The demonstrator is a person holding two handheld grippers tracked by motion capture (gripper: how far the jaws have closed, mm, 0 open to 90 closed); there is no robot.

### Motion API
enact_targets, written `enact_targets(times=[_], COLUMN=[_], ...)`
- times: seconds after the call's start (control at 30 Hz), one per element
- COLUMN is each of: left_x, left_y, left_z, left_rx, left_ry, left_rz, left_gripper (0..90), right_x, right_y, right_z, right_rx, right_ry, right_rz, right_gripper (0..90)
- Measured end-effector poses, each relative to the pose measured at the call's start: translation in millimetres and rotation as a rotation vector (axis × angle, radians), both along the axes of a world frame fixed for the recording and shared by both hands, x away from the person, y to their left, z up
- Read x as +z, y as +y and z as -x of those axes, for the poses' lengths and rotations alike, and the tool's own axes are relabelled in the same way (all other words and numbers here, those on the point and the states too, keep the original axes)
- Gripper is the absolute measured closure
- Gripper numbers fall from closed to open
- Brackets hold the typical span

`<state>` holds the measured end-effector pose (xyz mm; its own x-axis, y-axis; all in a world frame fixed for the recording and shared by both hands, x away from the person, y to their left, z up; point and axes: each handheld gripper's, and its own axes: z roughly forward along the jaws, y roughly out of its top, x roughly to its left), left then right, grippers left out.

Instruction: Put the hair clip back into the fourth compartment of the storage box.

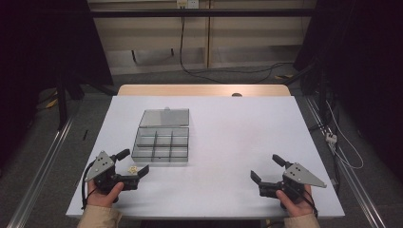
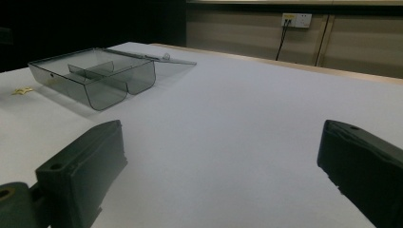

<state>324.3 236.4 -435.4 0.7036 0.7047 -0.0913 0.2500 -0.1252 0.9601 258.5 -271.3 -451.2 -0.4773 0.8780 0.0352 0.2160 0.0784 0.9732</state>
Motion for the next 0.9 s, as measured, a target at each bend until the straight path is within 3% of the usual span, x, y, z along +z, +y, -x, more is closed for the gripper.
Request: enact_targets(times=[0.3, 0.37, 0.43, 0.5, 0.53, 0.67, 0.9], left_x=[1.0, 1.6, 0.8, 0.3, -0.5, -2.9, -11.1], left_y=[7.1, 10.7, 16.8, 18.9, 22.3, 26.8, 29.0], left_z=[-1.1, -2.0, -4.2, -5.5, -7.9, -10.9, -16.6], left_rx=[0.014, 0.016, 0.04, 0.044, 0.047, 0.067, 0.085], left_ry=[0.02, 0.045, 0.071, 0.082, 0.098, 0.134, 0.209], left_rz=[-0.026, -0.038, -0.069, -0.071, -0.108, -0.146, -0.218], left_gripper=[4.0, 4.3, 9.2, 12.8, 16.3, 26.8, 36.6], right_x=[0.3, 0.4, 0.2, 0.3, 0.5, 1.2, 0.7], right_y=[1.4, 1.2, 1.3, 1.2, 1.3, 2.1, 2.0], right_z=[-2.0, -1.8, -1.5, -1.9, -1.9, -0.9, -1.0], right_rx=[0.007, 0.005, 0.003, 0.003, 0.003, 0.003, 0.001], right_ry=[0.0, -0.001, 0.0, 0.0, 0.0, -0.002, 0.0], right_rz=[-0.001, -0.001, 0.0, 0.001, 0.003, 0.003, 0.007], right_gripper=[1.7, 1.7, 1.7, 1.7, 1.7, 1.6, 1.6])
